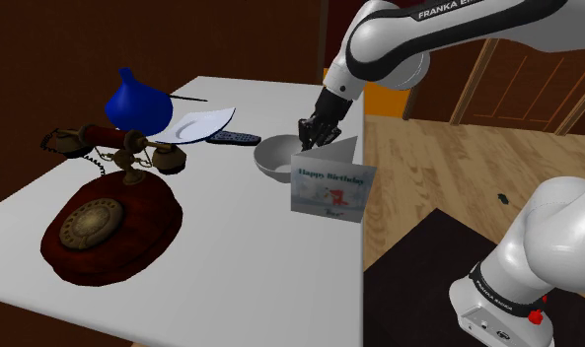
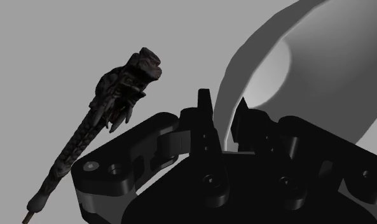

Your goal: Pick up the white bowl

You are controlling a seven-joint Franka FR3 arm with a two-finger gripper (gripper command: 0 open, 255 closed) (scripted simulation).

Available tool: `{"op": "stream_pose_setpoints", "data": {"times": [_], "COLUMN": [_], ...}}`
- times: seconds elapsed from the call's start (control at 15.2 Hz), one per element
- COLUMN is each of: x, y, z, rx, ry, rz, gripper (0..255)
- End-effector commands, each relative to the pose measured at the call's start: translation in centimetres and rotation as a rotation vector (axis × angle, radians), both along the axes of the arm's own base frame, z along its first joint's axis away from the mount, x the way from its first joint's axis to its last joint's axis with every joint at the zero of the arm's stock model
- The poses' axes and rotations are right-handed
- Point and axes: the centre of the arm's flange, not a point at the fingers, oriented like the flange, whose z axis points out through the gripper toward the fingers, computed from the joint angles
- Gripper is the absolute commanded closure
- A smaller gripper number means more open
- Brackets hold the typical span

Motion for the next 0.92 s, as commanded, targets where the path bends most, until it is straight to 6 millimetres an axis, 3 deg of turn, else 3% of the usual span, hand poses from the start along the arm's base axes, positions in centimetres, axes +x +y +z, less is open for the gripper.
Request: {"op": "stream_pose_setpoints", "data": {"times": [0.0,0.26,0.86], "x": [0.0,0.0,0.0], "y": [0.0,0.0,0.0], "z": [-0.1,0.0,4.7], "rx": [-0.001,-0.001,-0.001], "ry": [0.002,0.002,0.002], "rz": [0.001,0.001,0.001], "gripper": [255,255,255]}}
